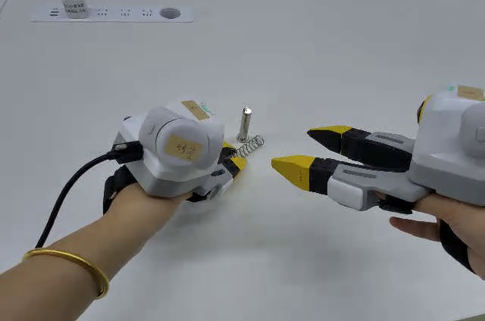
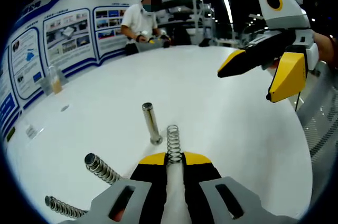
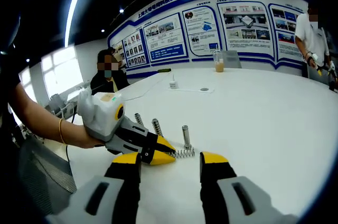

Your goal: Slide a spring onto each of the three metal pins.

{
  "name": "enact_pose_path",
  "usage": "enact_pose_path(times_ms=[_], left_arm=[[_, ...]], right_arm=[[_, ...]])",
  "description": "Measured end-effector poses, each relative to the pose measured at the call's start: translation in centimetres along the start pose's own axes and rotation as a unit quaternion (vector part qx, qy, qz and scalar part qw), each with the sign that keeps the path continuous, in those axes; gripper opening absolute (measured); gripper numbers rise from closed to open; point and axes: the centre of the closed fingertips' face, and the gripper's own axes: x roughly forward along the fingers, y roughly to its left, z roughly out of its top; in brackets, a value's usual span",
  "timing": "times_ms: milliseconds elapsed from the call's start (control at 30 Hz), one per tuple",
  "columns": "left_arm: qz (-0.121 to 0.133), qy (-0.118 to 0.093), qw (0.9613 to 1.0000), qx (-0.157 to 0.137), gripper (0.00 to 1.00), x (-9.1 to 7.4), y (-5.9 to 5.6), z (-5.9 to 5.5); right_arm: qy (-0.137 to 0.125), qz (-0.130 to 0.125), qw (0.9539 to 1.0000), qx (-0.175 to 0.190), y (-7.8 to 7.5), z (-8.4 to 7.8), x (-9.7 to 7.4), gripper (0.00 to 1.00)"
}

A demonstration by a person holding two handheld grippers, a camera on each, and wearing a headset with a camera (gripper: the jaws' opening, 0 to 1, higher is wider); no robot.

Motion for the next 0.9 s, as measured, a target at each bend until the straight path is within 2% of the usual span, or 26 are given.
enact_pose_path(times_ms=[133, 433, 633, 900], left_arm=[[-0.001, 0.001, 1.0000, -0.001, 0.10, -0.2, -0.1, -0.1], [0.000, -0.010, 0.9998, 0.014, 0.10, -1.8, -0.4, 0.3], [0.005, -0.032, 0.9993, 0.016, 0.10, -3.5, -0.3, 1.3], [0.010, -0.068, 0.9973, 0.025, 0.10, -5.7, -0.6, 2.9]], right_arm=[[0.000, -0.002, 1.0000, 0.007, -0.1, 0.0, 0.0, 0.46], [-0.012, -0.006, 0.9994, 0.031, -0.4, 0.6, -0.1, 0.45], [-0.027, -0.004, 0.9980, 0.057, -0.5, 1.5, -0.1, 0.44], [-0.042, 0.010, 0.9947, 0.093, 0.2, 2.8, 0.4, 0.44]])
